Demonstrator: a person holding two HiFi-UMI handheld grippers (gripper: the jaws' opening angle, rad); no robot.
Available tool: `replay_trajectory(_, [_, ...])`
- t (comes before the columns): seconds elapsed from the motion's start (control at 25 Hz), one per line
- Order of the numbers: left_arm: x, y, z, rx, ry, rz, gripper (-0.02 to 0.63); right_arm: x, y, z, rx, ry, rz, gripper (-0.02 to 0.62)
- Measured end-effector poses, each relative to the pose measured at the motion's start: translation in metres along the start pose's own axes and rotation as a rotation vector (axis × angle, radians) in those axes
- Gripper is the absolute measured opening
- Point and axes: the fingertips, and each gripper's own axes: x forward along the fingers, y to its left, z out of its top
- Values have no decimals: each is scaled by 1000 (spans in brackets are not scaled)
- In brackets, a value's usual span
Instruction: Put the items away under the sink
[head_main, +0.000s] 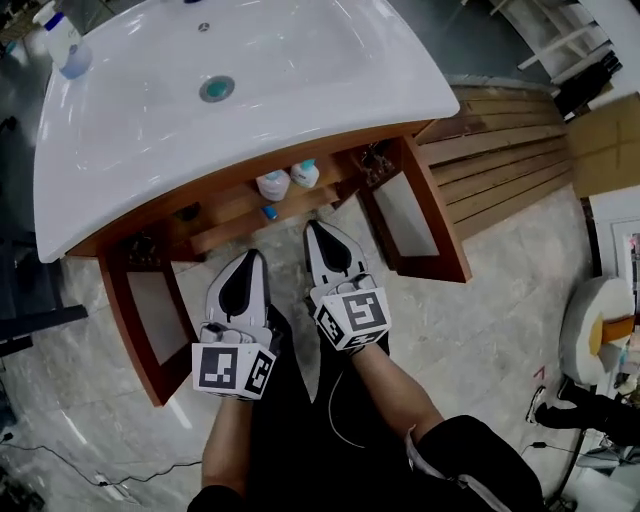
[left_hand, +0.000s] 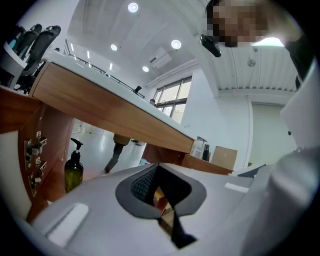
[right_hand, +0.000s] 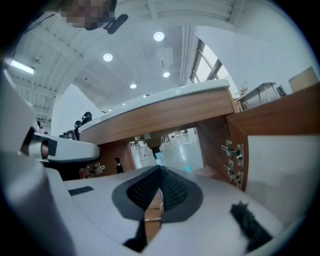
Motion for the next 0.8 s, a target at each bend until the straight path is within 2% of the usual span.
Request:
replay_trajectory(0.2, [1,-9,22,-34,93,42,5,-17,13,30,38,119,11,15])
replay_trajectory(0.4, [-10,-22,62,-67,137,80,5,-36,26,71,52,211,23,15])
replay_trajectory(0.8, [-52,-80,168,-113,177,140,5,-85,67,199,46,268,88,15])
